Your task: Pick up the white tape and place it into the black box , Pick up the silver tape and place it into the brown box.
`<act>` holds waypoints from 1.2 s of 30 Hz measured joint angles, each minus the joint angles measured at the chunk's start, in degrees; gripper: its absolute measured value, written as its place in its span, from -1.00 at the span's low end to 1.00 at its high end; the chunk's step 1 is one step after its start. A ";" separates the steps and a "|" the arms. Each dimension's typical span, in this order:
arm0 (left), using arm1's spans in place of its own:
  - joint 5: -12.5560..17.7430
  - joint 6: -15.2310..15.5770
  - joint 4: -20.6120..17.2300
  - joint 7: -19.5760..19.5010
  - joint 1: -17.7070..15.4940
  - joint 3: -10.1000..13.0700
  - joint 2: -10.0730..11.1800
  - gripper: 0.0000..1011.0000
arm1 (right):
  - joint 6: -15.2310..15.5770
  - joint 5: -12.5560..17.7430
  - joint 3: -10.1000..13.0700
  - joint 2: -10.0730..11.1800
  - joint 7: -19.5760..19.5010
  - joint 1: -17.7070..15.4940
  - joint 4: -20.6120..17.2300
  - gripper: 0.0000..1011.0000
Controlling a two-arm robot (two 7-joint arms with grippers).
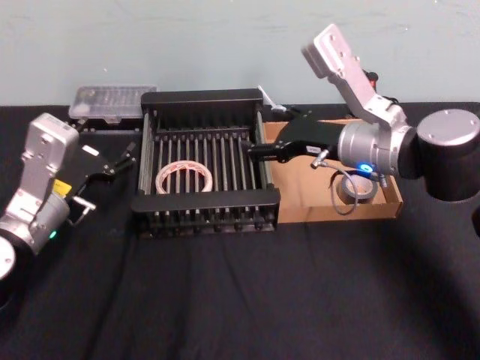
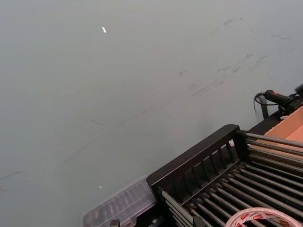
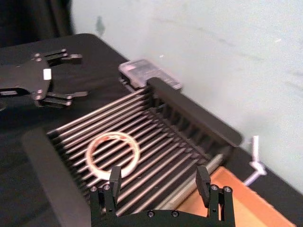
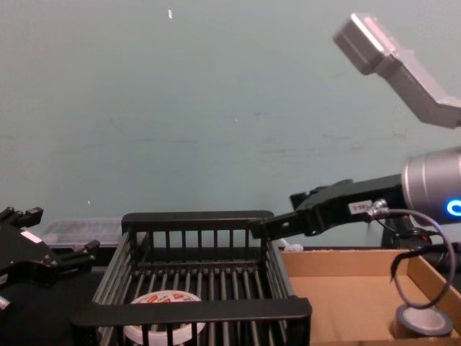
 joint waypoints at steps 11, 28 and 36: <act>0.00 0.00 0.00 0.00 0.00 0.00 0.00 0.98 | -8.87 -6.68 5.93 1.56 -14.38 -8.28 -6.39 0.98; 0.00 0.00 0.00 0.00 0.00 0.00 0.00 0.98 | -16.91 -15.98 9.86 2.85 -26.98 -18.42 -6.08 0.98; 0.00 0.00 0.00 0.00 0.00 0.00 0.00 0.98 | -16.74 -16.44 12.21 1.68 -27.67 -21.06 -5.64 0.98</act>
